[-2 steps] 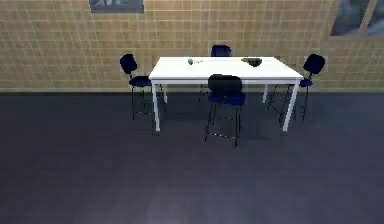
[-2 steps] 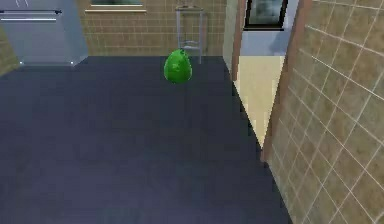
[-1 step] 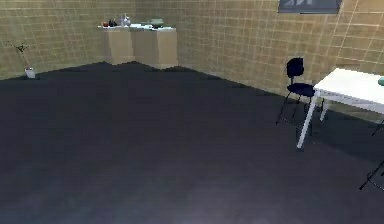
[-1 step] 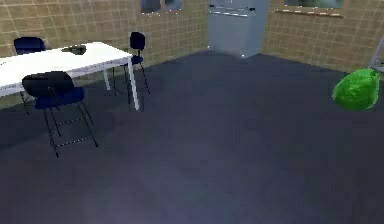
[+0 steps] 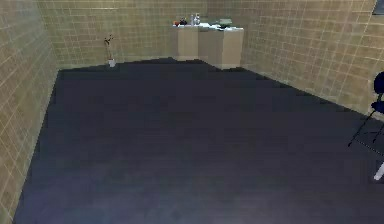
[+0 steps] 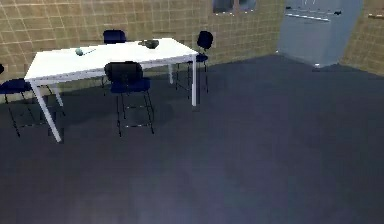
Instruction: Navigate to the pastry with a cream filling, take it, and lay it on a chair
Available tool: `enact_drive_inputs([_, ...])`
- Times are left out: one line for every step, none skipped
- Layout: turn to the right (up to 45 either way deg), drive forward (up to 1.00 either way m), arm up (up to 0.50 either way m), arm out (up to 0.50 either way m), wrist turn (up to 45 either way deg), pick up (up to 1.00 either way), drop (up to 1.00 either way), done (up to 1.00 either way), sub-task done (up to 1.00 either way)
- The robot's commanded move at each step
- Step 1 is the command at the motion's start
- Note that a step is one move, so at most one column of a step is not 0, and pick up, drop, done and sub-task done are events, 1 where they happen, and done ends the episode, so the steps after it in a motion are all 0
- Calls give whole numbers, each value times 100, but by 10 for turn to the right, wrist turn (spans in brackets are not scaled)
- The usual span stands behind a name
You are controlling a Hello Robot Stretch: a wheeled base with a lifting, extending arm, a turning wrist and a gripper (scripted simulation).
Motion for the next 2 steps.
enact_drive_inputs([0,100,0,0,0,0,0,0,0])
enact_drive_inputs([0,100,0,0,0,0,0,0,0])
